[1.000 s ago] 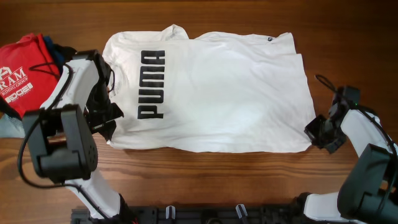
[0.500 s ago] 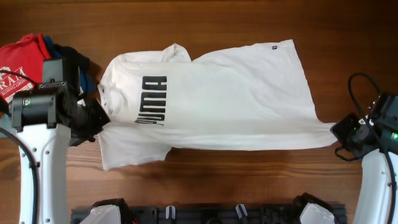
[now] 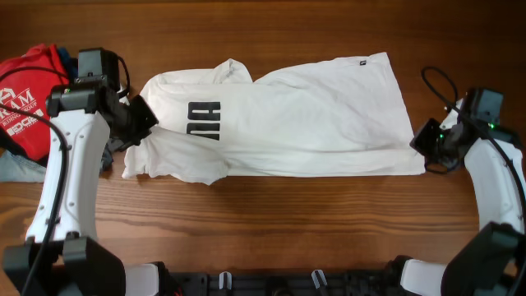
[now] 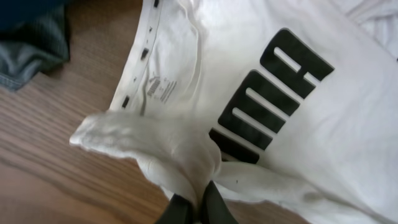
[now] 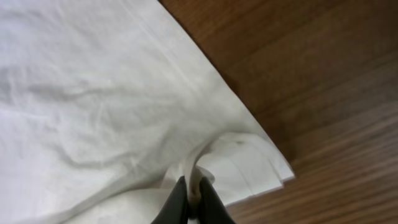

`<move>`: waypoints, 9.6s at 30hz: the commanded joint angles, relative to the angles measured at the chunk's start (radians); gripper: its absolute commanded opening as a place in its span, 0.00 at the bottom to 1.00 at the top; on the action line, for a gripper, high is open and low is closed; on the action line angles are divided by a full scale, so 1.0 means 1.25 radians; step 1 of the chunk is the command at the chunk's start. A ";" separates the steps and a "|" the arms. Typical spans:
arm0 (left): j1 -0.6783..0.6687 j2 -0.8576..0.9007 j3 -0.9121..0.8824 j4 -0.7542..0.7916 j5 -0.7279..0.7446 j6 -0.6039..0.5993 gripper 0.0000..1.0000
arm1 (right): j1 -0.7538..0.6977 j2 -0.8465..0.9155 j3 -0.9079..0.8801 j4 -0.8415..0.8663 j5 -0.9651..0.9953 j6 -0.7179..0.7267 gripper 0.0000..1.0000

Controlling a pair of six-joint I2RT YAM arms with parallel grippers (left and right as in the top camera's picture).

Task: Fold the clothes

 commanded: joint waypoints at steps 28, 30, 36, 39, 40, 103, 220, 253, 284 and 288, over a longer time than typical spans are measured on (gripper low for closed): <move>0.046 0.174 -0.014 0.132 -0.119 -0.081 0.04 | 0.044 0.167 0.033 0.345 -0.008 0.028 0.04; 0.046 0.174 -0.014 0.163 -0.113 -0.081 0.04 | 0.045 0.167 0.033 0.352 -0.008 0.028 0.05; 0.046 0.172 -0.013 0.183 -0.043 -0.077 0.76 | 0.074 0.170 0.032 0.356 -0.007 0.026 0.04; 0.031 0.169 -0.013 0.128 0.067 -0.074 0.73 | 0.084 0.195 0.031 0.342 -0.007 0.026 0.04; 0.001 0.168 -0.013 0.108 0.070 -0.033 0.71 | 0.084 0.210 0.031 0.333 0.003 0.026 0.04; -0.321 0.158 -0.119 0.370 -0.182 0.132 0.04 | 0.083 0.246 0.031 0.383 0.071 0.071 0.04; 0.073 -0.019 -0.439 0.504 0.270 0.007 0.04 | -0.128 0.009 -0.063 -0.024 0.190 0.184 0.71; 0.051 -0.025 -0.450 0.473 0.166 0.007 0.04 | -0.128 0.009 -0.063 -0.024 0.181 0.172 0.72; -0.120 0.457 0.317 0.333 0.138 0.198 0.52 | -0.016 0.100 0.309 -0.158 -0.121 -0.144 0.92; -0.220 0.502 0.317 0.415 0.105 0.322 0.63 | -0.016 0.101 0.309 -0.162 -0.118 -0.142 0.92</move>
